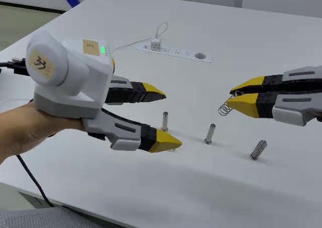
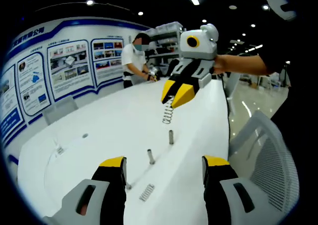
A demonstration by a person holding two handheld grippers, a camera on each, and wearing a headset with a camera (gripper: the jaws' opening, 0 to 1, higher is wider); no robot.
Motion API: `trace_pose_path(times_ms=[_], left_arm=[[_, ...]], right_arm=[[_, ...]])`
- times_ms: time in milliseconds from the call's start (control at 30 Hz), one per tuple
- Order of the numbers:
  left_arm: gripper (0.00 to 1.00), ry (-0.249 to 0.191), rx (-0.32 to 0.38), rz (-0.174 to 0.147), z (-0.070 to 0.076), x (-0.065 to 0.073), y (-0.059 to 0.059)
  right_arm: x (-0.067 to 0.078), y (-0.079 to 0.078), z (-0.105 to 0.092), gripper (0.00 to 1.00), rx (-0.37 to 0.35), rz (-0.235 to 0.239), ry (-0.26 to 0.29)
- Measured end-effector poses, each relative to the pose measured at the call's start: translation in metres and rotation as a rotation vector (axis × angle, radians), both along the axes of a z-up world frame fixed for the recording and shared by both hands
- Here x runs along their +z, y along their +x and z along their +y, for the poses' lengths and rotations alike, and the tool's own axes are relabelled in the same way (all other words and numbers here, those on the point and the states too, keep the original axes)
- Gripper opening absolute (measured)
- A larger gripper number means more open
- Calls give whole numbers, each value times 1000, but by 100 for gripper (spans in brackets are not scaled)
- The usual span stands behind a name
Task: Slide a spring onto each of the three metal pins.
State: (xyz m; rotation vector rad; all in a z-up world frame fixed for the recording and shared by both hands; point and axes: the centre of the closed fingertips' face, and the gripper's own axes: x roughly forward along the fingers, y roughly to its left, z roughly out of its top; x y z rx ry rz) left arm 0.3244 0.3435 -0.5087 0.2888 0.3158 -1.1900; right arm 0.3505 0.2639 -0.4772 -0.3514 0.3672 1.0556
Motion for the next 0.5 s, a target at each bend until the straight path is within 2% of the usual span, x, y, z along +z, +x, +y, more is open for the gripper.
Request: trace_pose_path(times_ms=[67,200,333,400,500], left_arm=[[69,10,13,-8,5,-1,2],[74,28,38,5,15,-8,7],[88,18,69,28,22,-10,10],[93,13,77,45,27,-12,11],[98,10,102,46,34,-13,13]], right_arm=[[-4,6,-4,11,-15,7,-10],[-15,20,-14,11,-86,26,-31],[-29,32,-21,11,-137,49,-48],[-33,36,-21,11,-137,57,-49],[-40,41,-20,11,-143,72,-54]])
